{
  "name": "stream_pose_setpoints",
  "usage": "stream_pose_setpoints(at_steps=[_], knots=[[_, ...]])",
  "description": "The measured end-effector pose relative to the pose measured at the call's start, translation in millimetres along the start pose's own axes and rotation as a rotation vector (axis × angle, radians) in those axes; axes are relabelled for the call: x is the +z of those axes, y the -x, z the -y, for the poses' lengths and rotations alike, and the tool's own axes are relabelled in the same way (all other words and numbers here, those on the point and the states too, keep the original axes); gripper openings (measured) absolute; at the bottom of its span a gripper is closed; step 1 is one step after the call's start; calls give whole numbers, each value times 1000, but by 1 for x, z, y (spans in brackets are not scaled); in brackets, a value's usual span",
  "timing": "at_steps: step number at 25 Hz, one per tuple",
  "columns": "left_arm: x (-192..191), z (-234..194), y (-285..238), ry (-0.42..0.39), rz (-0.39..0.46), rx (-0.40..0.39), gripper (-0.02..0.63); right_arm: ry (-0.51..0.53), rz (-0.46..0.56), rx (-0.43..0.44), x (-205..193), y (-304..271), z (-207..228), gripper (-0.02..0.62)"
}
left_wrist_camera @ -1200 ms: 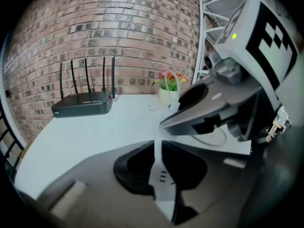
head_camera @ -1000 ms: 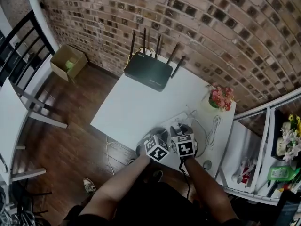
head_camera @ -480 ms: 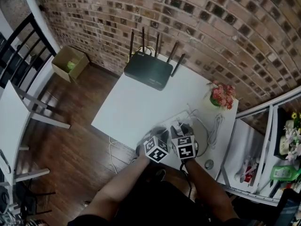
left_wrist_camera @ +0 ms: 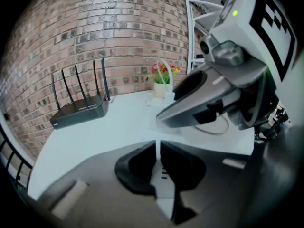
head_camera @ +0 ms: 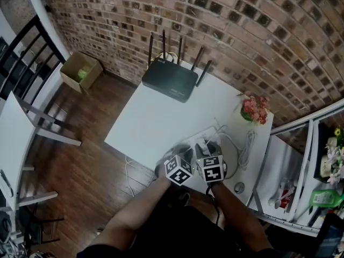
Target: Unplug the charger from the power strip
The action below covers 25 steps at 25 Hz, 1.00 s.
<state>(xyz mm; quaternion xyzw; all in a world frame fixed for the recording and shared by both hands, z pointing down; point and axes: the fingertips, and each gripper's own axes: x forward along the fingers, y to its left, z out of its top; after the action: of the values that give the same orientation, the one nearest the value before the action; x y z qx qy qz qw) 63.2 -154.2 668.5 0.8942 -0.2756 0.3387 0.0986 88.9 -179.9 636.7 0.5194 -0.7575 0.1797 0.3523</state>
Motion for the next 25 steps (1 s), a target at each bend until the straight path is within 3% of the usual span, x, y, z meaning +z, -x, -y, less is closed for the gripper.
stream_pose_setpoints(at_steps=[3, 7, 11, 15, 19, 23, 25], knots=[[0, 0, -1, -9, -5, -3, 30, -86, 0, 17, -7, -4, 6, 143], [-1, 0, -1, -2, -12, -8, 29, 33, 16, -2, 7, 2, 0, 143], [0, 1, -1, -7, -16, -10, 28, -59, 7, 20, -6, -2, 5, 141], [0, 1, -1, -3, -13, -14, 28, 26, 11, 2, 3, 4, -1, 143], [0, 1, 0, -8, -21, -14, 28, -53, 3, 20, -5, -1, 5, 141], [0, 1, -1, -4, -20, -15, 28, 47, 0, 2, 4, 4, -1, 144], [1, 1, -1, -7, -22, -15, 28, 6, 0, 8, 0, 2, 2, 143]])
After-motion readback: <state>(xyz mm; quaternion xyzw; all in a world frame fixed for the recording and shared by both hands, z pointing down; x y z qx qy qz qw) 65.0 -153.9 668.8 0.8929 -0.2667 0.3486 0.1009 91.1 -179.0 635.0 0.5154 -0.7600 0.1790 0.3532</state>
